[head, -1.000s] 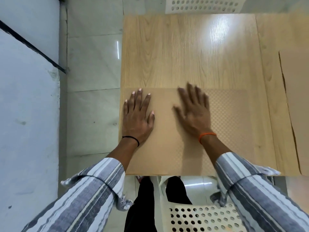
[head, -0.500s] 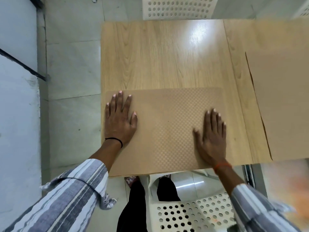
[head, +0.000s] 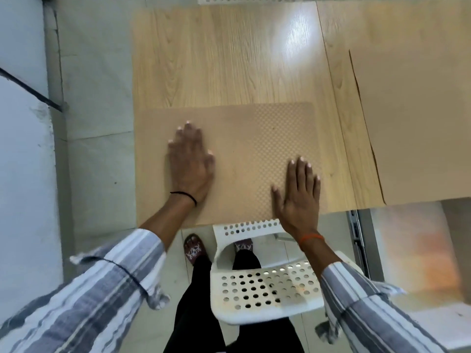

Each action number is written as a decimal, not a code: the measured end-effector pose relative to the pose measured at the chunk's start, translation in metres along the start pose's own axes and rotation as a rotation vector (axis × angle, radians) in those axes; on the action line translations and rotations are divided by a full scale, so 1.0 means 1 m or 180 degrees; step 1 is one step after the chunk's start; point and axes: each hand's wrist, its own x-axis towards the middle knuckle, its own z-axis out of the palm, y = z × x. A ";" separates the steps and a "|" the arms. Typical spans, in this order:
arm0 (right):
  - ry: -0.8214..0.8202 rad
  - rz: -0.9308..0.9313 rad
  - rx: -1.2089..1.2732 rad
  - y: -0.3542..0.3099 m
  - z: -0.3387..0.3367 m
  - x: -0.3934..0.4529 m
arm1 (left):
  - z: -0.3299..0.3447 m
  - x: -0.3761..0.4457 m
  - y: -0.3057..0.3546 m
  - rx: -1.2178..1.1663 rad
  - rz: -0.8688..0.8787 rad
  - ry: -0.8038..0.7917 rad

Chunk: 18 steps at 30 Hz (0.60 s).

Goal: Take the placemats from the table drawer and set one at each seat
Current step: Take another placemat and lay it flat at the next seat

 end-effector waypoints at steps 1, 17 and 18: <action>-0.0012 0.0000 0.0001 0.000 0.000 0.000 | 0.006 -0.014 0.025 -0.0052 0.0190 -0.0017; 0.0118 -0.0056 0.0118 0.005 0.001 -0.002 | 0.019 -0.082 -0.030 0.0416 -0.0429 -0.0065; 0.0121 -0.0053 0.0092 0.005 0.001 -0.002 | 0.014 -0.086 -0.047 0.0387 -0.0549 -0.0030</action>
